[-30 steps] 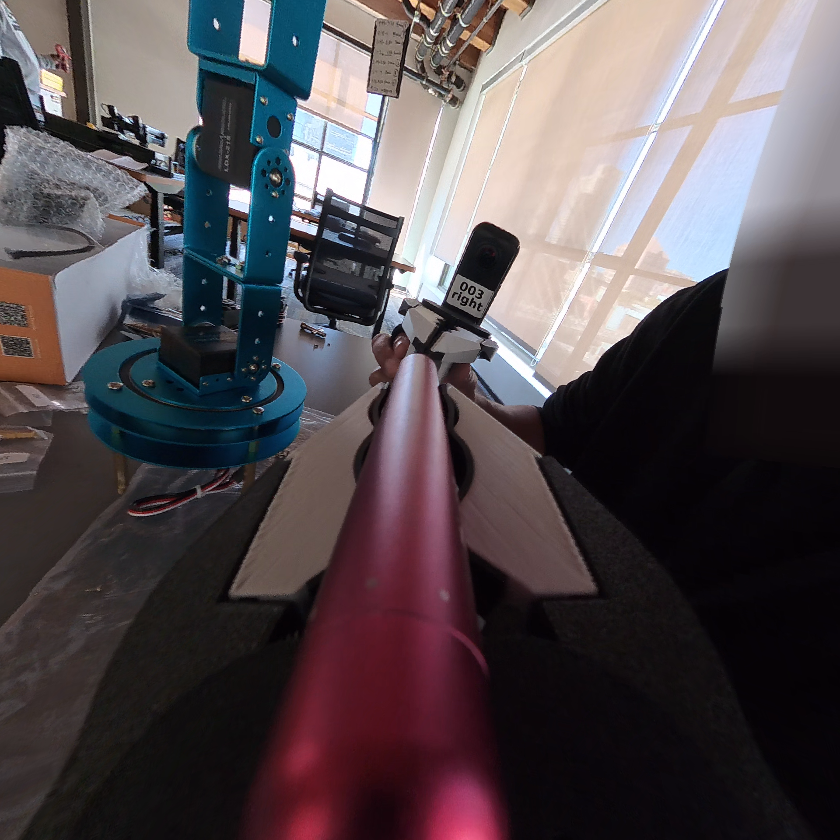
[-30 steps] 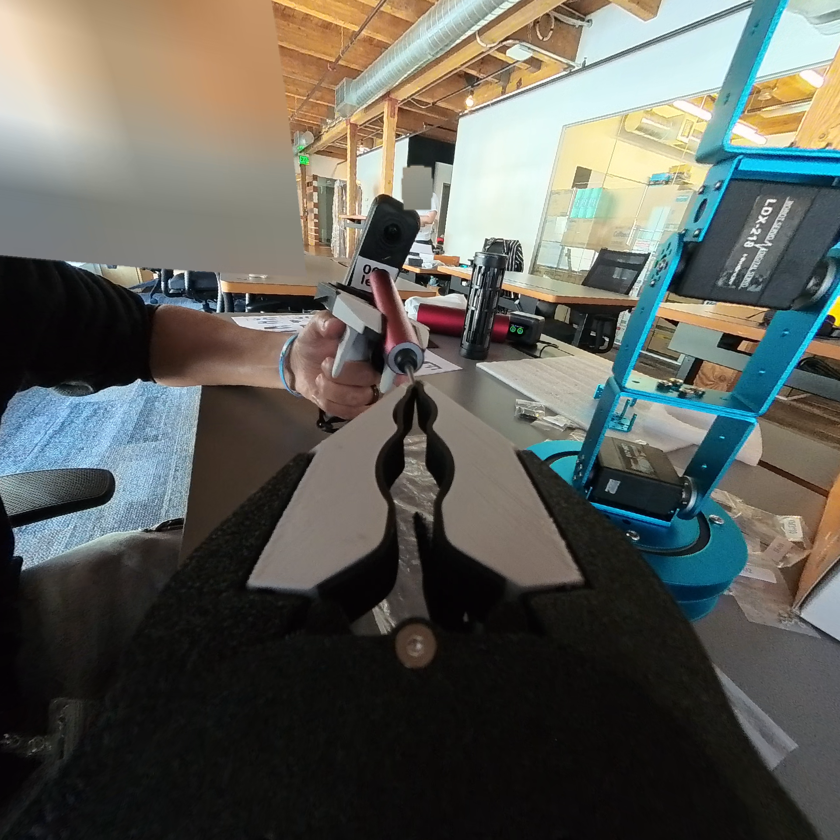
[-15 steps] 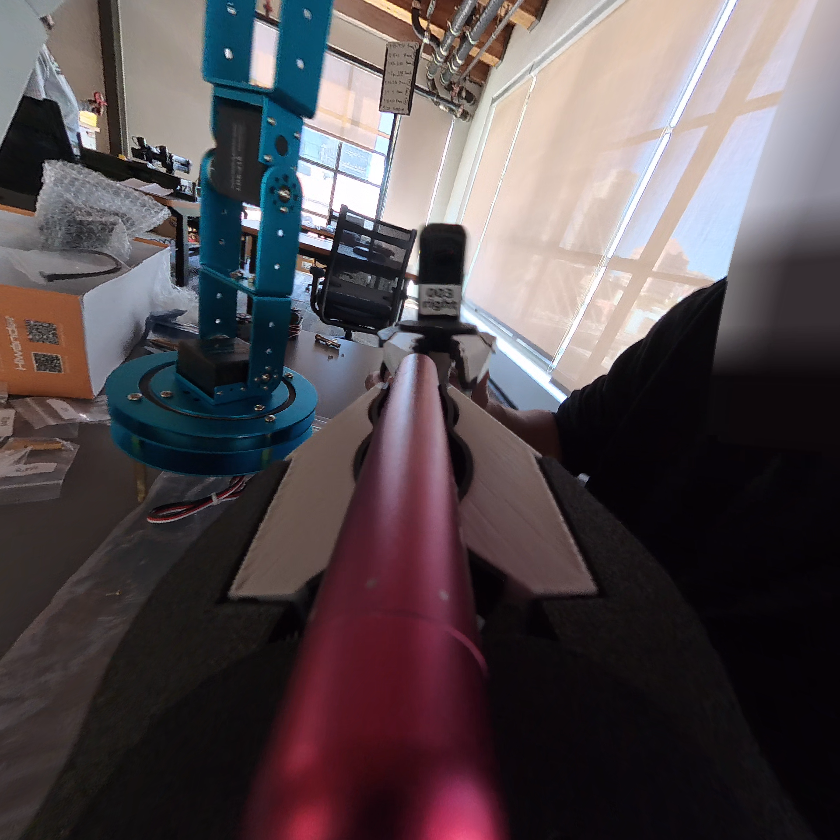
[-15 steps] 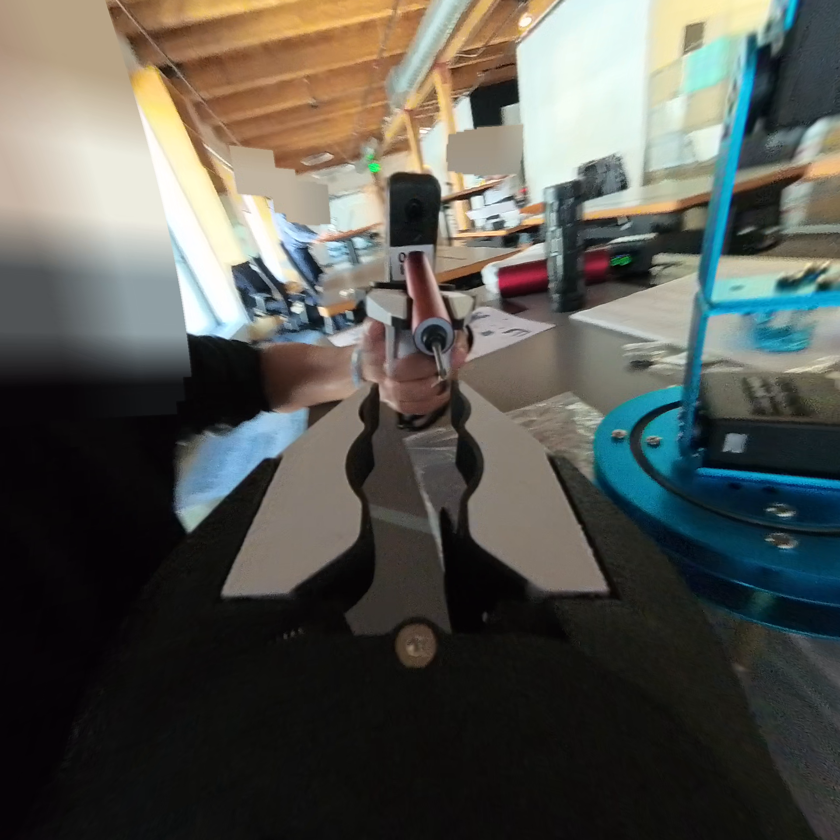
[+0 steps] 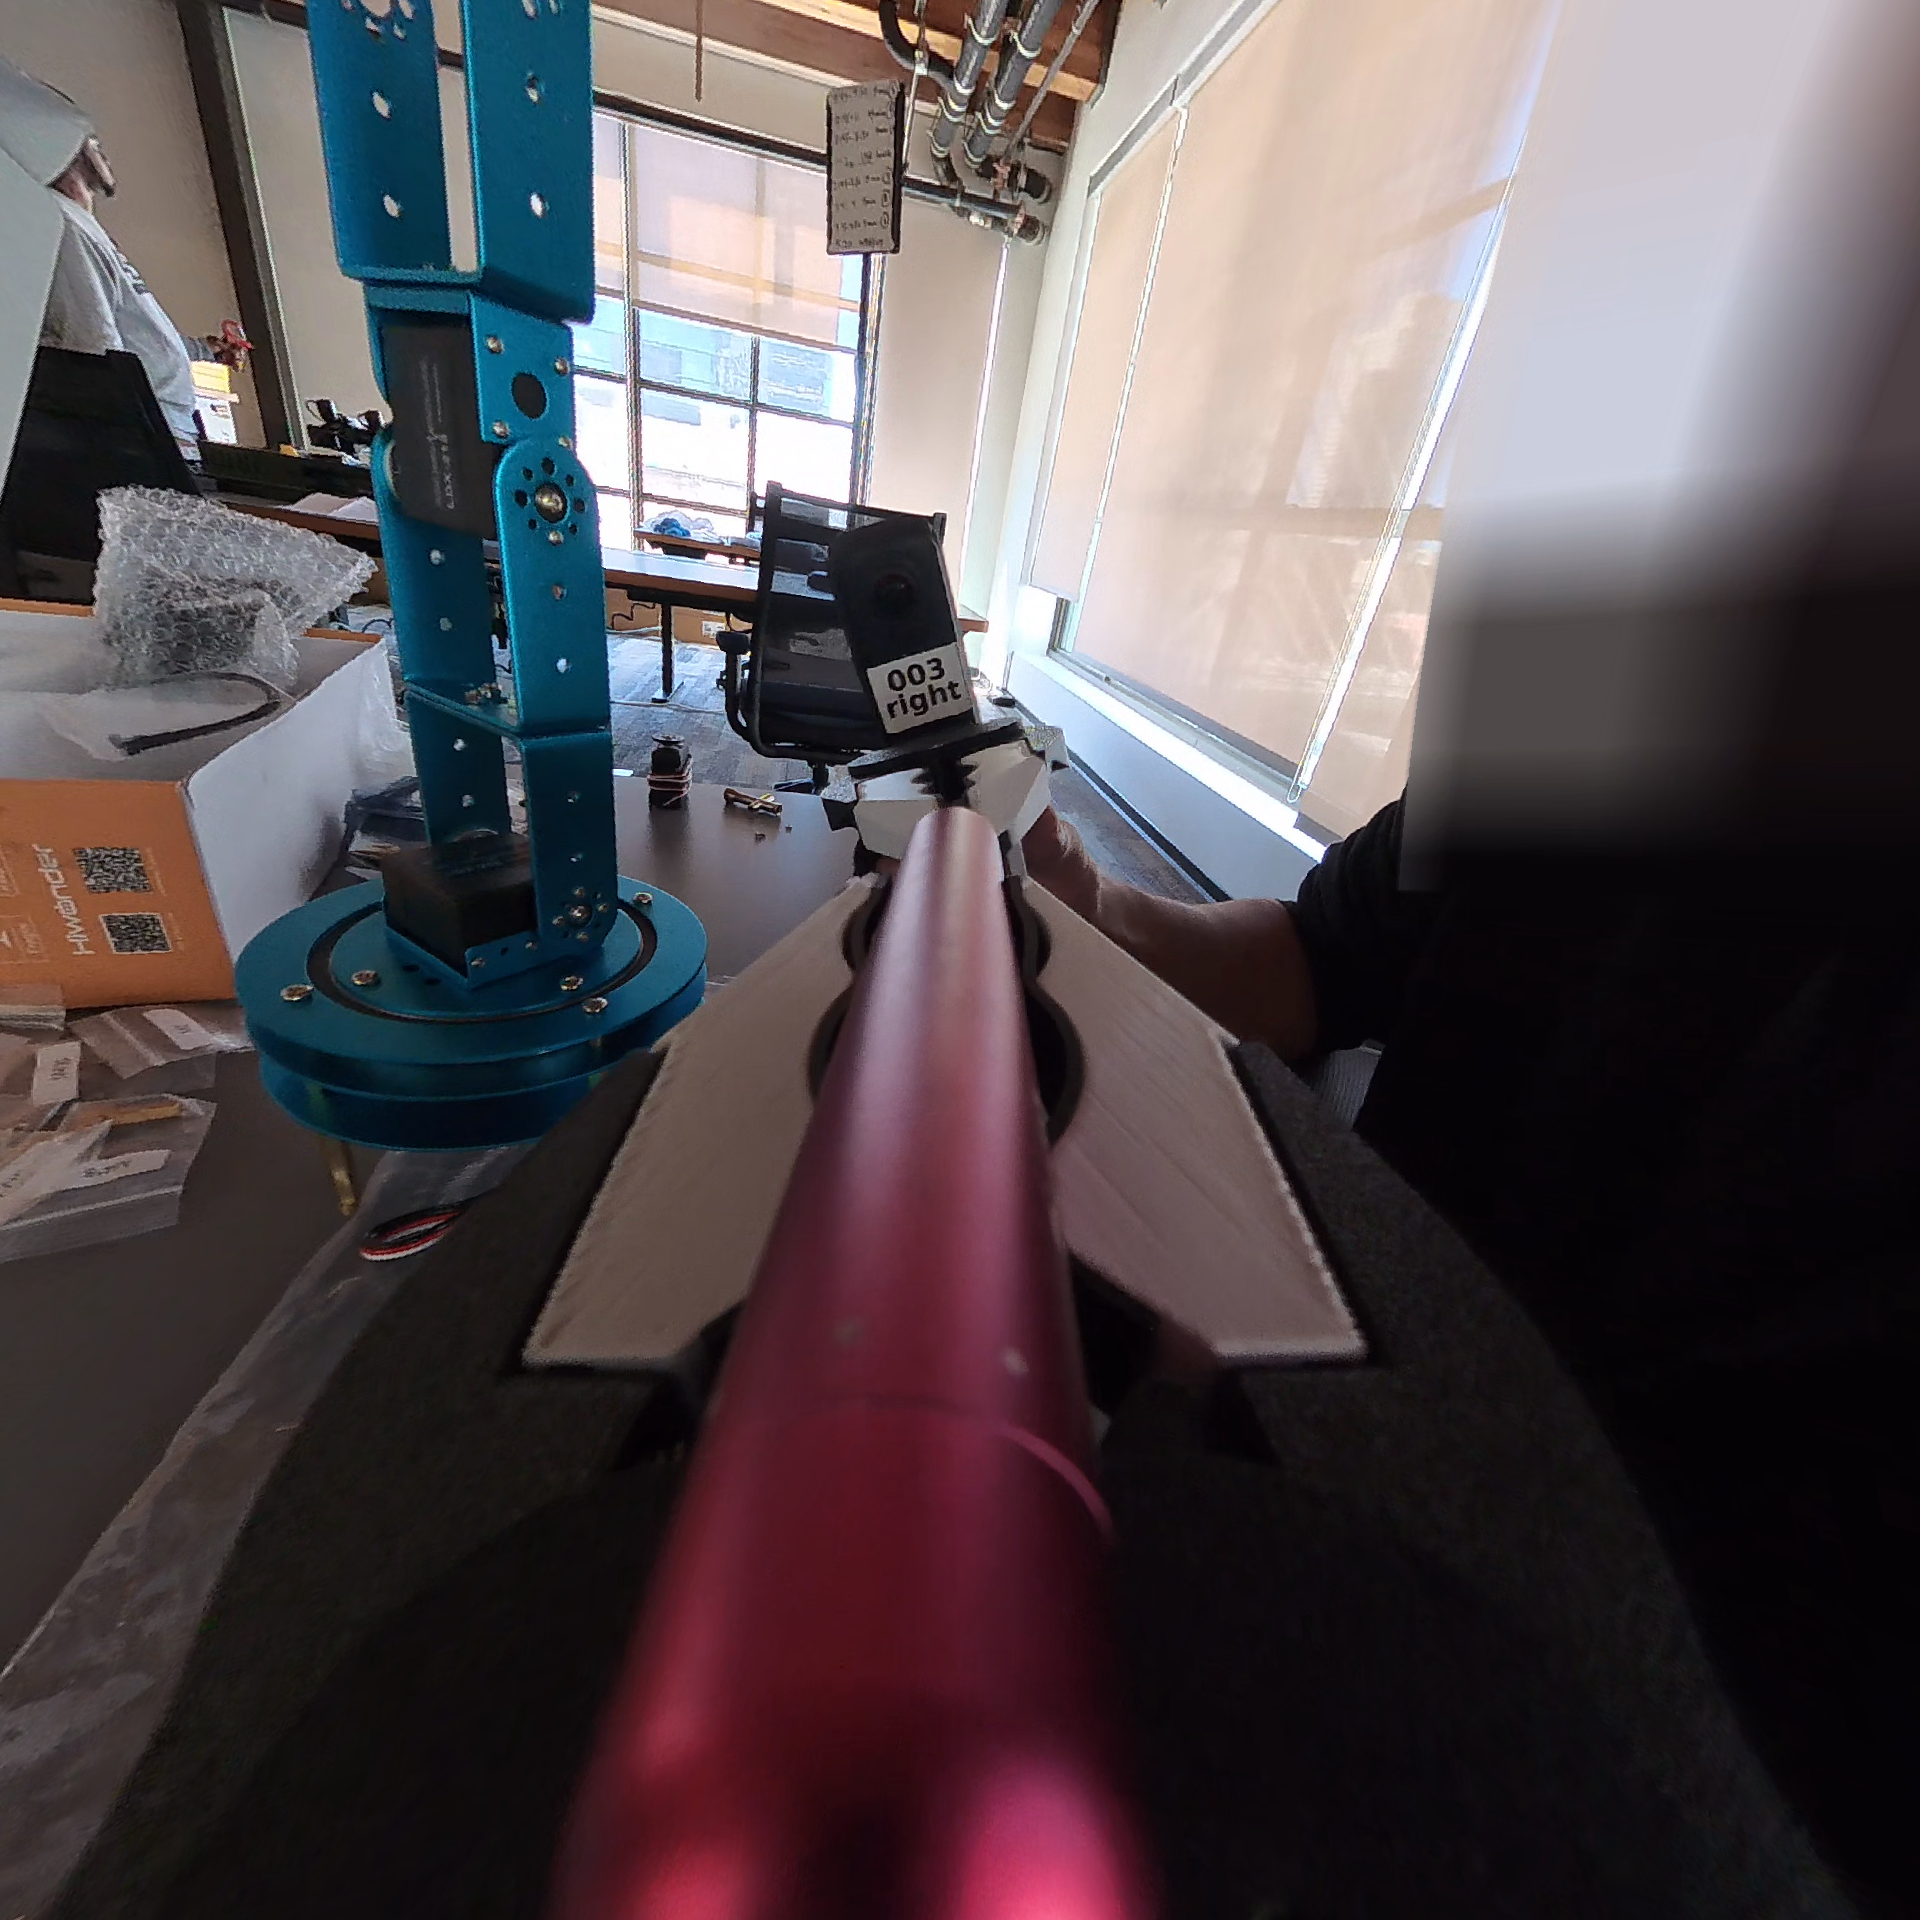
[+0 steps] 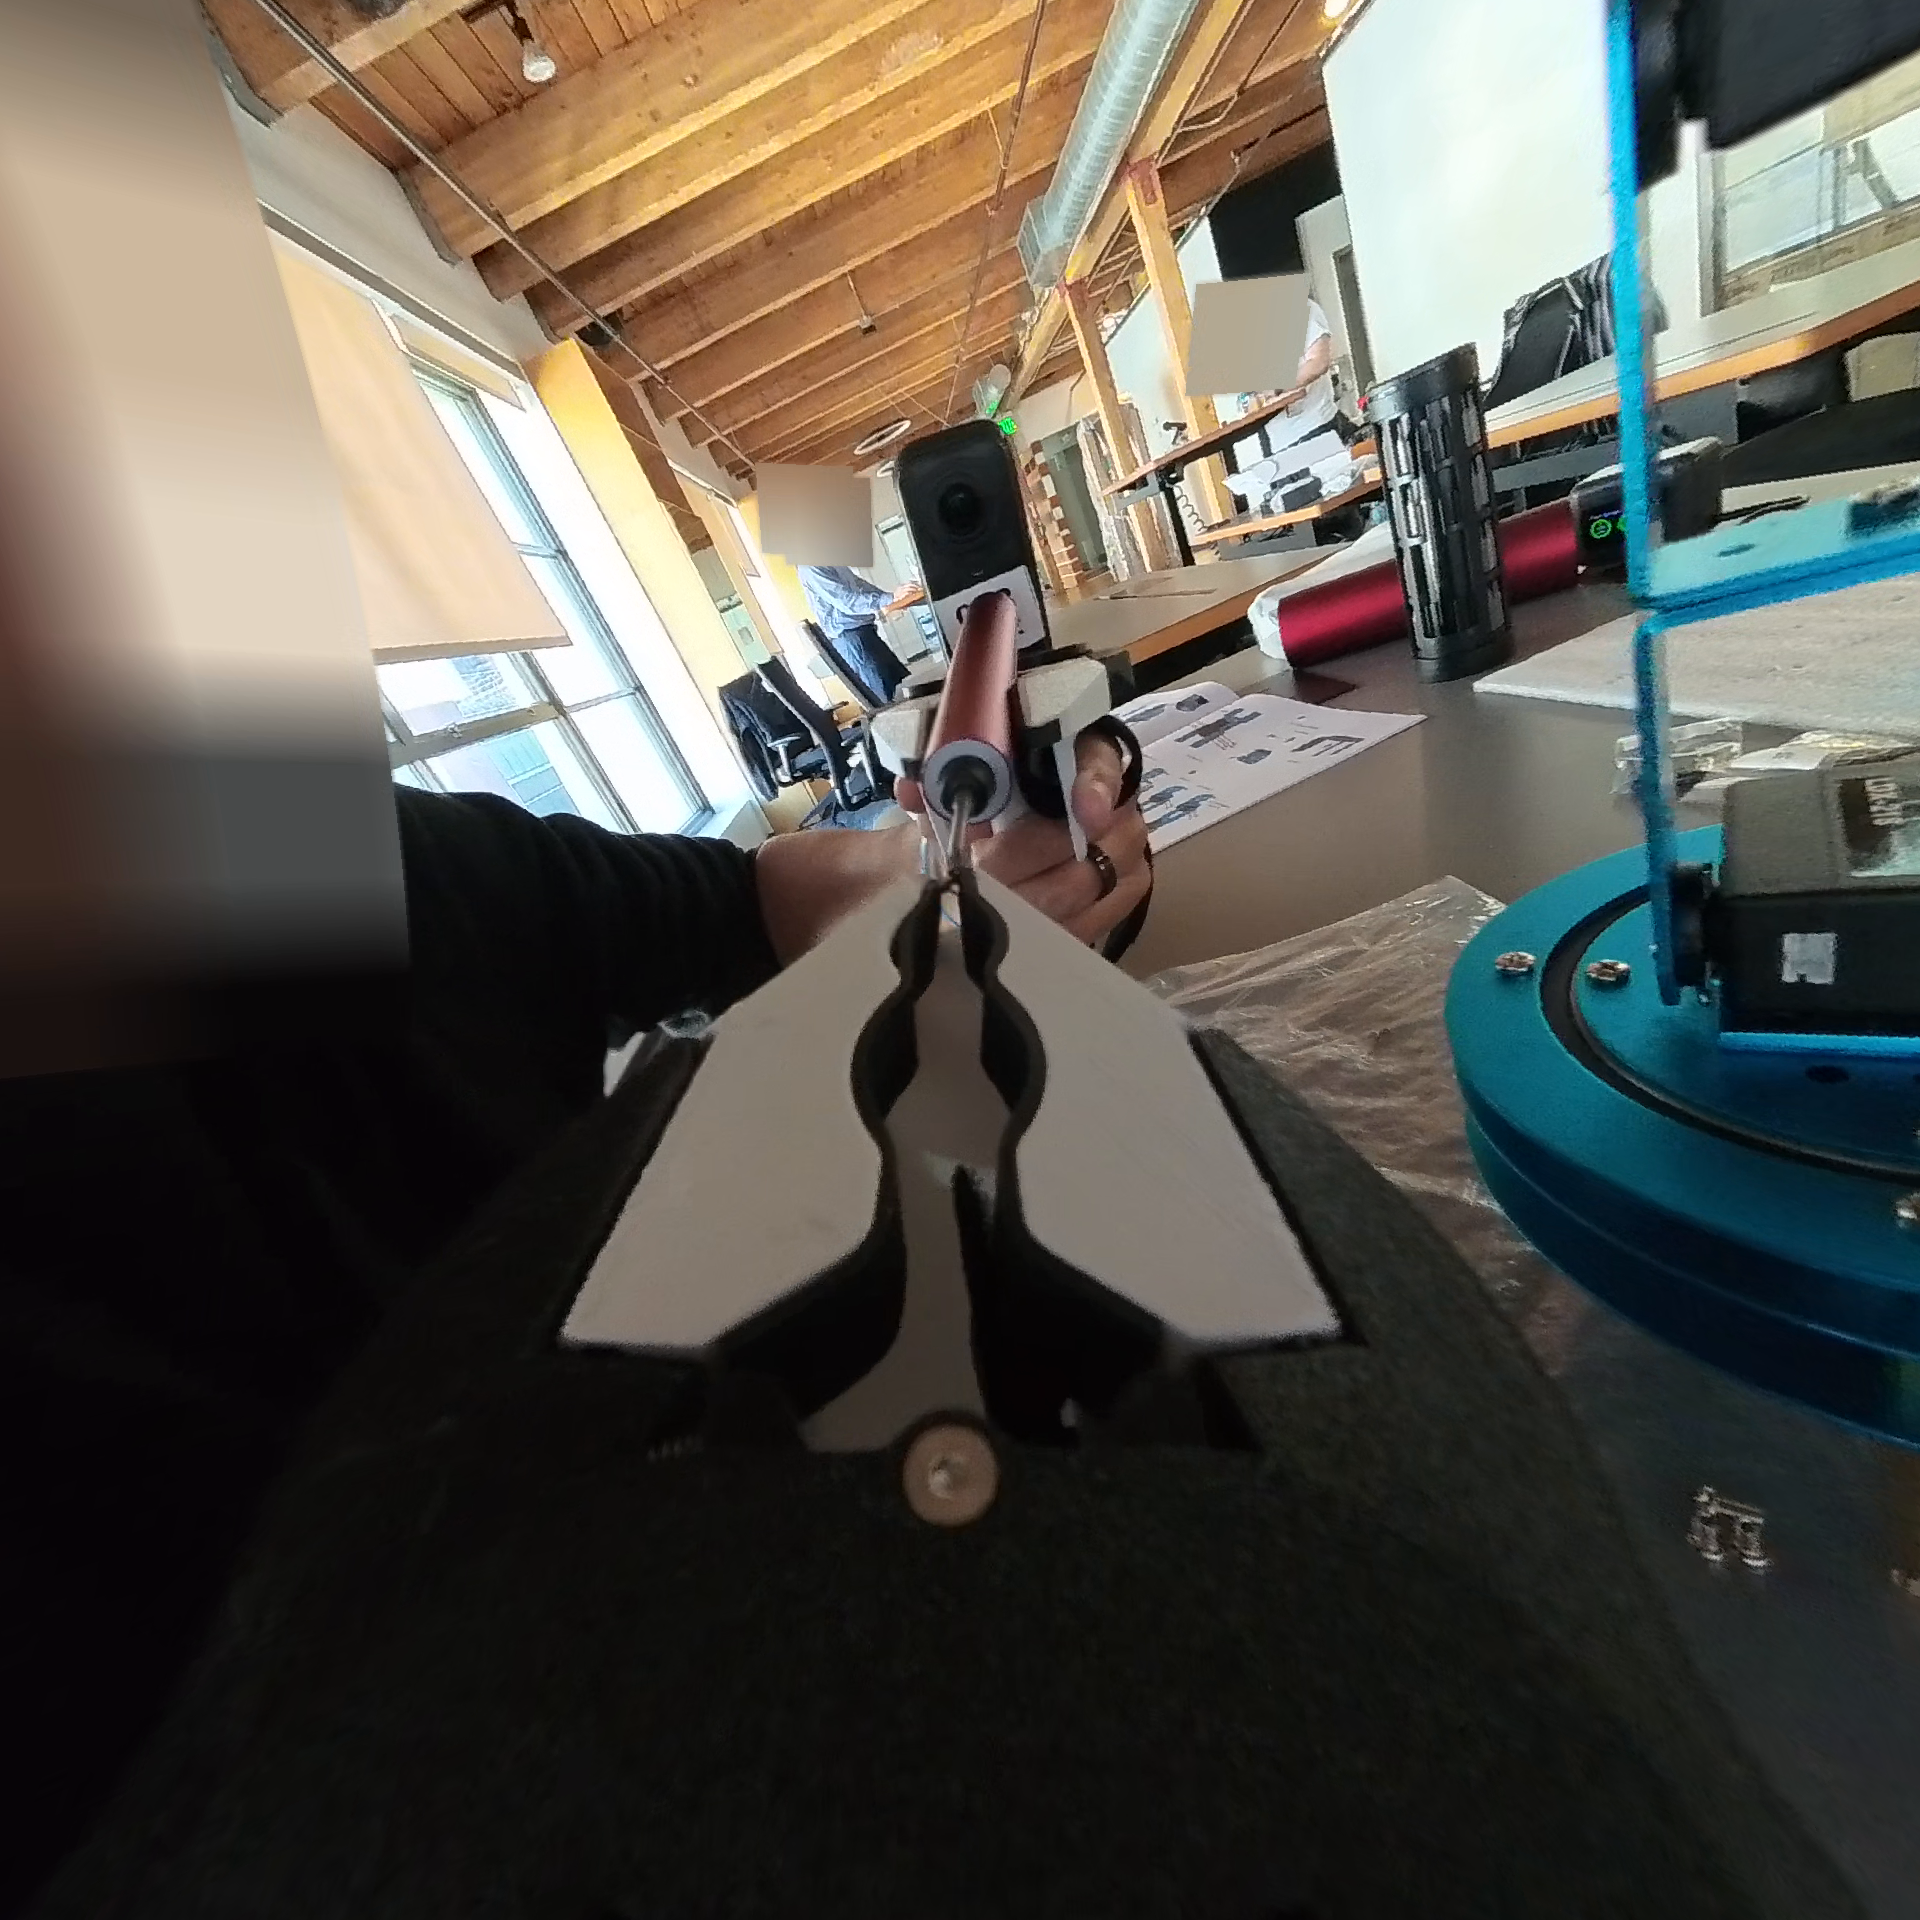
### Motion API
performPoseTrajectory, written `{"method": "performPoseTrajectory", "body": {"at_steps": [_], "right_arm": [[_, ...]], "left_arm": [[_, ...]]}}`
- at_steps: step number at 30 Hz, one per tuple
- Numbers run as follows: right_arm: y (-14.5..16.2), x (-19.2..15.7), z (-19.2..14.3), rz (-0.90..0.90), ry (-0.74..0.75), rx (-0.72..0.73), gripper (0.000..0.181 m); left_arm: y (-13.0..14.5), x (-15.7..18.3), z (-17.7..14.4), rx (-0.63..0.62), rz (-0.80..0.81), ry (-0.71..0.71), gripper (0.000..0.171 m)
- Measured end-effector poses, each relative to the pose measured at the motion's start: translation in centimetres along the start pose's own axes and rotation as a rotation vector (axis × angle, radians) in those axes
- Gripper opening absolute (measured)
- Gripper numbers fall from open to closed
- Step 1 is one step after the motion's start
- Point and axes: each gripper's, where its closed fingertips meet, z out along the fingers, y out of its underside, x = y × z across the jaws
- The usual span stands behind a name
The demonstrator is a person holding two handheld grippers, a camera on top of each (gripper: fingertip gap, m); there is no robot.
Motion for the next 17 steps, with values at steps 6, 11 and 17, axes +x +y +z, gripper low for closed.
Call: {"method": "performPoseTrajectory", "body": {"at_steps": [6,11,17], "right_arm": [[0.2,1.5,-0.4,-0.204,0.176,-0.044,0.000],[0.6,4.4,-1.2,-0.565,0.522,-0.166,0.000],[1.4,6.5,-1.5,-0.966,0.840,-0.365,0.000]], "left_arm": [[0.4,0.1,0.0,-0.040,0.021,-0.009,0.022],[1.1,-0.5,0.3,-0.093,0.042,-0.064,0.021],[1.7,-1.9,0.1,-0.128,0.089,-0.162,0.021]]}}
